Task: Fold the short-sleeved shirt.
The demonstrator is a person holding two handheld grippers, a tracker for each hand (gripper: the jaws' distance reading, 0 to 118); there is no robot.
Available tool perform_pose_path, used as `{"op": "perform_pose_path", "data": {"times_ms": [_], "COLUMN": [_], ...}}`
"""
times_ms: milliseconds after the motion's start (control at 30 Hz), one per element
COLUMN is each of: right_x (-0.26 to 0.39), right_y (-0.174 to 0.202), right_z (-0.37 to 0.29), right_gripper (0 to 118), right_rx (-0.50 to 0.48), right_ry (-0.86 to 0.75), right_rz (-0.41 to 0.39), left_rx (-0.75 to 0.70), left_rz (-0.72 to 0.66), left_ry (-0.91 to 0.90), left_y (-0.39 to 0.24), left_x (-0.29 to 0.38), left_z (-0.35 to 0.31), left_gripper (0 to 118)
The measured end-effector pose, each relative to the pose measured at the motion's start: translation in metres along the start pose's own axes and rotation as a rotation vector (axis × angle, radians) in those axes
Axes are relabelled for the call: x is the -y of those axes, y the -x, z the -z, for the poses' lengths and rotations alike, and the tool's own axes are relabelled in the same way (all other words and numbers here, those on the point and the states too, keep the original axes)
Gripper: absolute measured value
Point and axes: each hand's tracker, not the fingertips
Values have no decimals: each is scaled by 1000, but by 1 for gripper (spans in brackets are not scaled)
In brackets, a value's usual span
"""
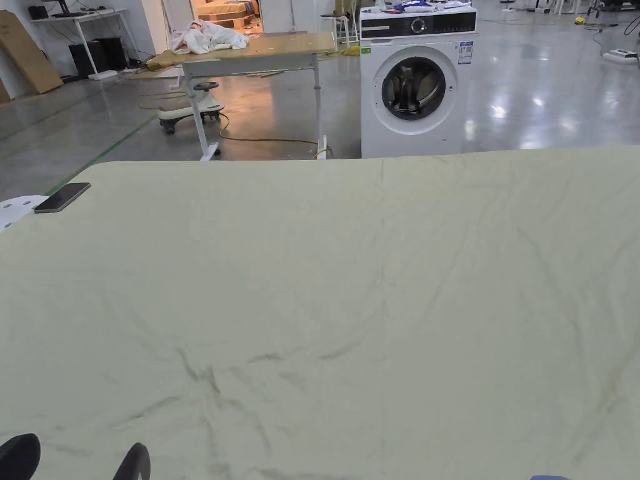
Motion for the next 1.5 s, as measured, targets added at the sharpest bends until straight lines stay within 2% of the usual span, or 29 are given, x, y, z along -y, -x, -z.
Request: {"op": "perform_pose_path", "data": {"times_ms": [33,67,100,133,200,233,300,467,600,667,733,800,833,967,1067,1233,1267,1333,1367,1400,1433,1500], "right_x": [1,2,6,11,16,23,34,47,49,50,55,61,64,70,72,76,77,79,80,81,82,76], "right_y": [6,10,12,11,16,17,15,9,-1,-3,-10,-17,-19,-19,-23,-37,-40,-46,-49,-51,-53,-42], "right_z": [2,3,5,5,8,8,10,3,1,2,1,1,0,-1,-7,-14,-15,-15,-14,-14,-14,-9], "right_gripper": [28,20,12,1,0,0,0,0,0,0,0,0,0,0,0,0,0,0,0,0,0,0], "right_rx": [-20,-30,-43,-58,-69,-44,-55,-69,-51,-48,-64,-100,-97,-78,-95,-64,-54,-46,-46,-47,-49,-38], "right_ry": [2,5,10,20,48,72,114,119,117,115,125,141,145,163,188,223,224,223,221,219,217,221], "right_rz": [-10,-9,-2,4,-16,-58,-111,-94,-64,-25,48,125,144,156,179,186,196,240,265,286,296,293], "left_rx": [-5,-4,11,24,11,15,79,82,88,85,68,71,71,126,81,264,283,266,246,255,251,235], "left_rz": [4,4,2,-1,-13,-36,-88,-131,-315,-390,-453,-529,-563,-797,-849,-1008,-1045,-1035,-985,-931,-896,-923], "left_ry": [-23,-31,-40,-41,-37,-40,20,89,159,212,263,305,347,453,504,453,478,528,563,580,590,553], "left_y": [-3,-6,-5,-5,-5,-3,2,15,40,57,77,98,108,140,149,145,149,141,138,130,127,129], "left_x": [0,-4,-4,-5,-5,-3,6,24,35,50,66,85,95,142,167,177,186,187,186,185,184,180], "left_z": [-4,-6,-9,-11,-13,-14,-13,-12,-4,1,12,27,37,73,92,109,112,122,125,127,129,127], "left_gripper": [49,31,5,0,0,0,0,0,0,12,45,84,92,94,93,91,88,66,51,24,10,7]}}
